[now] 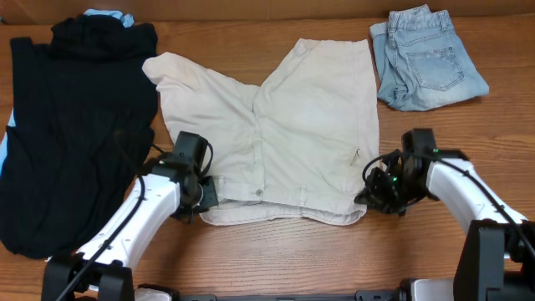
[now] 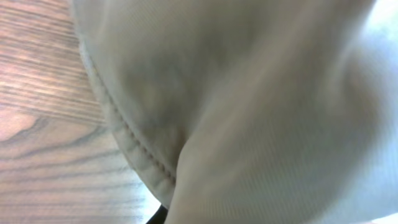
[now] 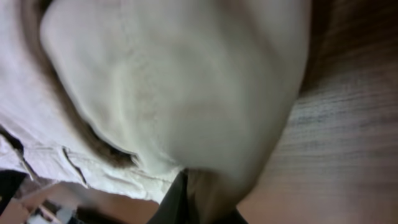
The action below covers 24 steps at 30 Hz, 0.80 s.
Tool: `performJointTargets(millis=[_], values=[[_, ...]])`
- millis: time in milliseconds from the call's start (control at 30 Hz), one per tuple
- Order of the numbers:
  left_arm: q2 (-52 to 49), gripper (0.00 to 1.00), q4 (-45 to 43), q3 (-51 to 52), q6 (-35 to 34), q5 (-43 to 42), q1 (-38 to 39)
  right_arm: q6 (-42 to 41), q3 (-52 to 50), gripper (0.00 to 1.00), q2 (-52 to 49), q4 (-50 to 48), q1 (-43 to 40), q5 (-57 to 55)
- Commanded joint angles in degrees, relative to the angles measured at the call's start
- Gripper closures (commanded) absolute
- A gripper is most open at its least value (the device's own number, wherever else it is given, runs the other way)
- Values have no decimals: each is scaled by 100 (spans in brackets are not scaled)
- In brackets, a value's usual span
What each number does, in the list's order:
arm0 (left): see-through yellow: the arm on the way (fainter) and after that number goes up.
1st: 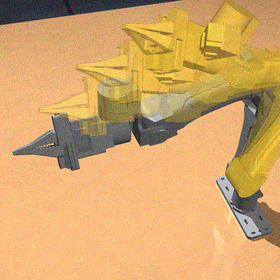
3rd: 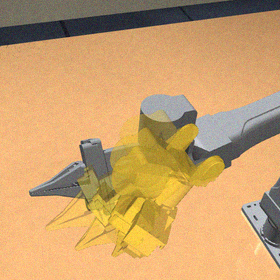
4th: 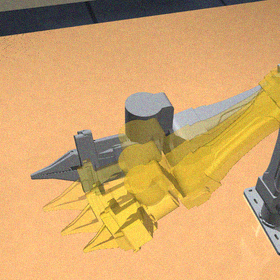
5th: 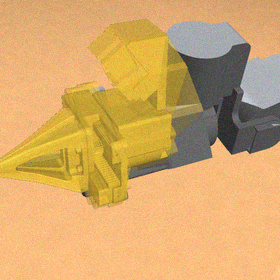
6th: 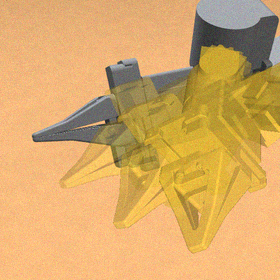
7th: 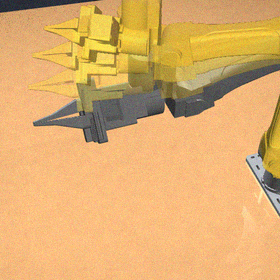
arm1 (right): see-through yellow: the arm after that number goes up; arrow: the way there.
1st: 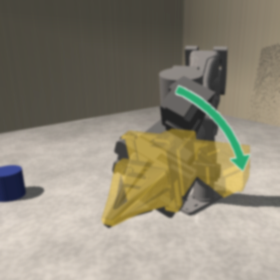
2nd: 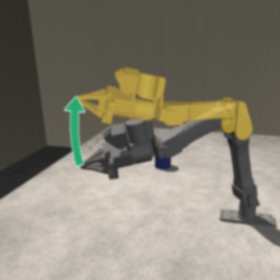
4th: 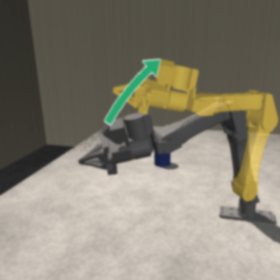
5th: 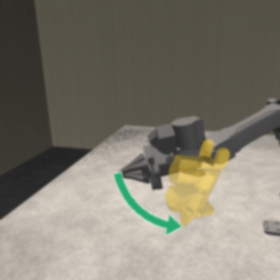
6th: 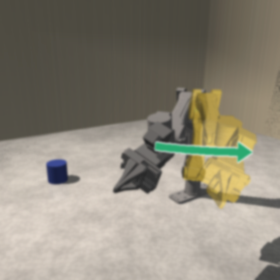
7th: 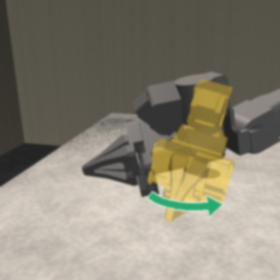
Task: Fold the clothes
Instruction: 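Lift the shorts by the waistband and lay them flat, legs toward front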
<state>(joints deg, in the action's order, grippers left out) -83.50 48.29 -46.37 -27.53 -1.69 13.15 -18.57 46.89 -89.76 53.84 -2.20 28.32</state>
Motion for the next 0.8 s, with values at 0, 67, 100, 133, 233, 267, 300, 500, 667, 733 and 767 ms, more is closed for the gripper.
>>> performJointTargets(millis=[0, 67, 100, 133, 233, 267, 300, 500, 667, 733, 767], values=[[114, 96, 439, -1021, 308, 170, -306, 367, 1091, 96, 306, 420, -17, -70], [114, 96, 1005, -1902, 588, 173, -442, 404, 1904, 96, 461, 894, -17, -245], [114, 96, 1283, -2371, 741, 175, -503, 411, 2341, 96, 525, 1128, -17, -361], [114, 96, 1561, -2872, 901, 175, -562, 483, 2798, 96, 581, 1362, -17, -446], [114, 96, 2330, -4540, 1298, 225, -710, 577, 4365, 96, 664, 2124, -17, -791], [114, 96, 2522, -5084, 1427, 238, -743, 577, 4887, 96, 664, 2369, -17, -935], [114, 96, 2677, -5615, 1554, 236, -767, 577, 5390, 96, 667, 2594, -24, -1078], [114, 96, 3370, -8614, 1727, 675, -793, 573, 8199, 96, 667, 3759, -273, -1541], [164, 96, 3838, -10327, 1729, 1036, -793, 575, 9801, 96, 719, 4321, -595, -1537], [243, 96, 4011, -10736, 1729, 1311, -793, 570, 10021, 96, 929, 4312, -671, -1545], [295, 96, 4089, -10878, 1729, 1471, -793, 570, 10104, 96, 1014, 4319, -706, -1547]])
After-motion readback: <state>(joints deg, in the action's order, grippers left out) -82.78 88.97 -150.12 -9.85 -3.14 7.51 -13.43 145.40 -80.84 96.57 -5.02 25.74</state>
